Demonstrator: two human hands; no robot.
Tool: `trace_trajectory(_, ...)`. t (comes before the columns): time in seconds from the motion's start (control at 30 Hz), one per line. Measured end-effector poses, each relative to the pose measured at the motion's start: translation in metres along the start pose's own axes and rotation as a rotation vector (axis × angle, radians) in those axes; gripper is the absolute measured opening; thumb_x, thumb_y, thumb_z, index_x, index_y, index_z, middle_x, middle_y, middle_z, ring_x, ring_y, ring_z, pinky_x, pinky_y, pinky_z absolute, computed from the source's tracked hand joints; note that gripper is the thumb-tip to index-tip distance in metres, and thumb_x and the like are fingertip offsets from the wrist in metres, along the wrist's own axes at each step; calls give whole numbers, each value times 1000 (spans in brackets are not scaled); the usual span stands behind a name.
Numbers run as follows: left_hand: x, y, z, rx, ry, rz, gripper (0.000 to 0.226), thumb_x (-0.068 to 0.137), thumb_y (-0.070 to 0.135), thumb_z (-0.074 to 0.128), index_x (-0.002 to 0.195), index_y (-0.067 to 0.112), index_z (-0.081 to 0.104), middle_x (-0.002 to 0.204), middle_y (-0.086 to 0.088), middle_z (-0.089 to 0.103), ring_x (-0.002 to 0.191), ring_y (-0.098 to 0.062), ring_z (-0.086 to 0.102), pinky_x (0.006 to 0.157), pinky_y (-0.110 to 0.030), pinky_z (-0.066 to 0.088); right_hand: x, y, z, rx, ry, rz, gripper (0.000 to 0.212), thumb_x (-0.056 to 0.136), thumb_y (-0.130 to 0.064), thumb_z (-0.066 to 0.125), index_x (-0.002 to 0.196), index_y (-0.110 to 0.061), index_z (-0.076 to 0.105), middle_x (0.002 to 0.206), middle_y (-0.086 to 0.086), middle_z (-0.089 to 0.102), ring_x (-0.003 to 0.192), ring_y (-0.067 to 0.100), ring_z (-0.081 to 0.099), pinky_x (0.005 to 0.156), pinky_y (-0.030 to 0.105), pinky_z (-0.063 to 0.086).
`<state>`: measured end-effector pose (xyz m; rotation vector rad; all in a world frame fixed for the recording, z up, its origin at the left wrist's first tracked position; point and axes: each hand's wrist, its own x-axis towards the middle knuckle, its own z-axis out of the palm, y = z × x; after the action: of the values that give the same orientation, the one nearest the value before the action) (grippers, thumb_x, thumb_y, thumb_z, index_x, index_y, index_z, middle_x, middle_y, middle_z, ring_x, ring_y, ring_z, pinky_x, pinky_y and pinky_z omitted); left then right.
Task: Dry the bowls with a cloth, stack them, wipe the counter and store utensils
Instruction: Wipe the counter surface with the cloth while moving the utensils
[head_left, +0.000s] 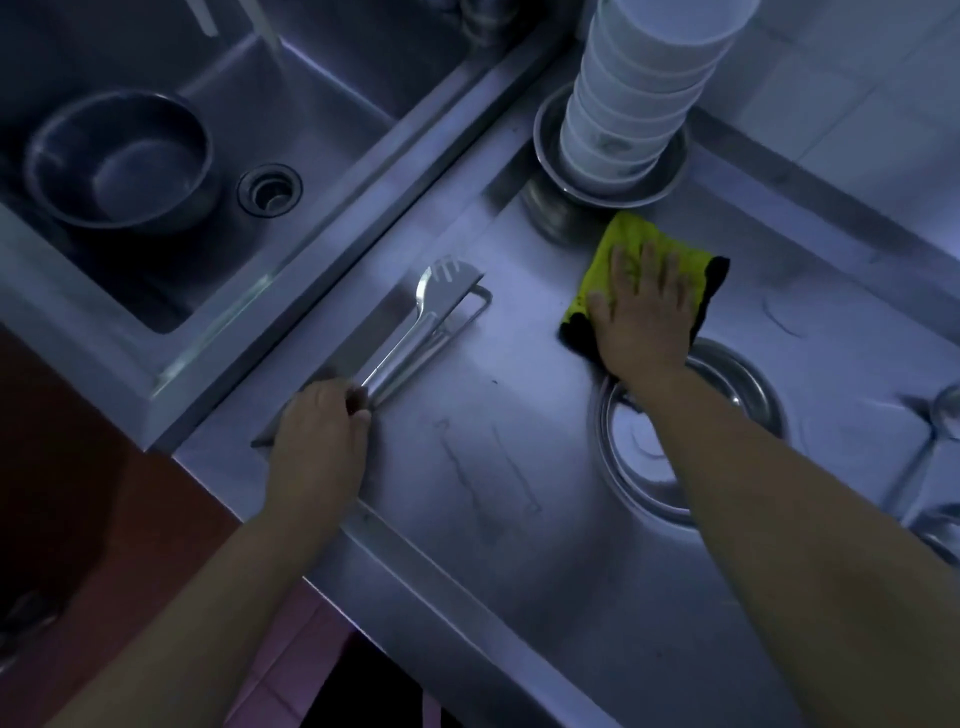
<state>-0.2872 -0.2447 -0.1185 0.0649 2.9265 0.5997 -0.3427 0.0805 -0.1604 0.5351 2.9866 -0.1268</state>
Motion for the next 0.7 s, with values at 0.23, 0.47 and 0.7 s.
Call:
trace_trajectory(0.23,-26,-16,-28,-79,88,-17,32,90,8,51,122,3,52,116,-17,57,109,-35,48,92,-39,35,-92,-51,15,34,-34,-99,60,97,-41,33,151,-20,18,158,16,11,145,38,5,116,48,0)
trace_trajectory(0.47,-72,-58,-53,-225,193,-118,33,91,10,49,124,7,52,118,-11,60,111,-29,54,92,-43,44,-231,-104,25,56,-236,-465,62,95,-46,21,152,-28,7,158,5,-9,144,29,-16,119,45,-3)
trace_trajectory(0.7,-120,-104,-70,-255,261,-129,30,90,7,50,119,4,55,112,-11,62,107,-25,52,86,-24,33,-298,-163,11,144,-321,-595,62,93,-45,21,151,-34,1,160,1,-5,147,22,-5,116,41,9)
